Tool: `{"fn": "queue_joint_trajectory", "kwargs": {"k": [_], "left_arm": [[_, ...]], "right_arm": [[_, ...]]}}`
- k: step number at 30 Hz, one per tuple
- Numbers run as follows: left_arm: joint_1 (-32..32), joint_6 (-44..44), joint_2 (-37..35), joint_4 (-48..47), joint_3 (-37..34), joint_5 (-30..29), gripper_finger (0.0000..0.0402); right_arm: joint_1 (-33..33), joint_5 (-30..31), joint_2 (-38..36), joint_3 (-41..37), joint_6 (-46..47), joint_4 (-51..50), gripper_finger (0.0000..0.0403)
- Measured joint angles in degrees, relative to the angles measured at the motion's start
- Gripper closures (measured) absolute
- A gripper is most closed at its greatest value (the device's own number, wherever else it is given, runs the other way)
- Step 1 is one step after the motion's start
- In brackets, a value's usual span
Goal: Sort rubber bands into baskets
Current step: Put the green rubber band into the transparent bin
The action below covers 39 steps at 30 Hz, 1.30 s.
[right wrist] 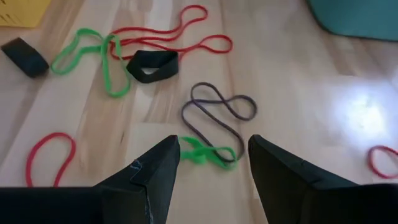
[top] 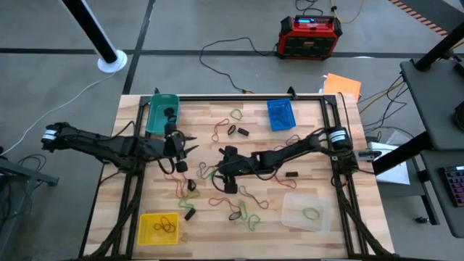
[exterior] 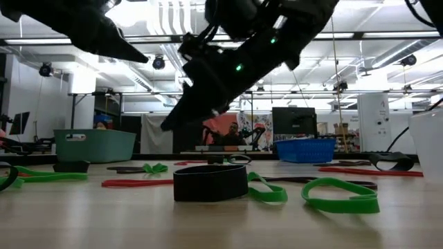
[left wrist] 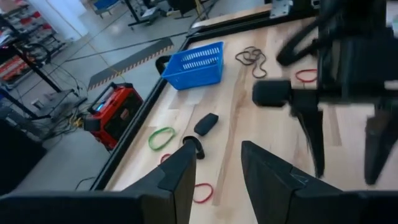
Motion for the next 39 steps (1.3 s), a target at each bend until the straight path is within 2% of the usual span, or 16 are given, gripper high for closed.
{"fn": "queue_joint_trajectory", "kwargs": {"k": [11, 18, 24, 32, 39], "left_arm": [[0.0, -2.68, 0.9, 0.95, -0.01, -0.19, 0.0288], [0.0, -3.28, 2.39, 1.1, -0.04, -0.19, 0.0288], [0.0, -3.29, 4.11, 1.78, -0.04, -0.19, 0.0288], [0.0, -3.3, 5.47, 2.41, -0.04, -0.19, 0.0288], [0.0, -3.51, 6.09, 2.47, -0.04, -0.19, 0.0288]], "right_arm": [[-0.17, -0.41, 8.78, 4.94, -1.78, -0.14, 0.0216], [-0.24, -0.34, 9.75, 5.18, -1.92, 0.05, 0.0225], [-0.27, -0.05, 9.39, 5.1, -2.55, -0.11, 0.0275], [-0.35, 0.18, 9.38, 5.07, -3.75, -0.14, 0.0378], [-0.22, 0.2, 6.92, 5.01, -4.66, -1.69, 0.0393]]}}
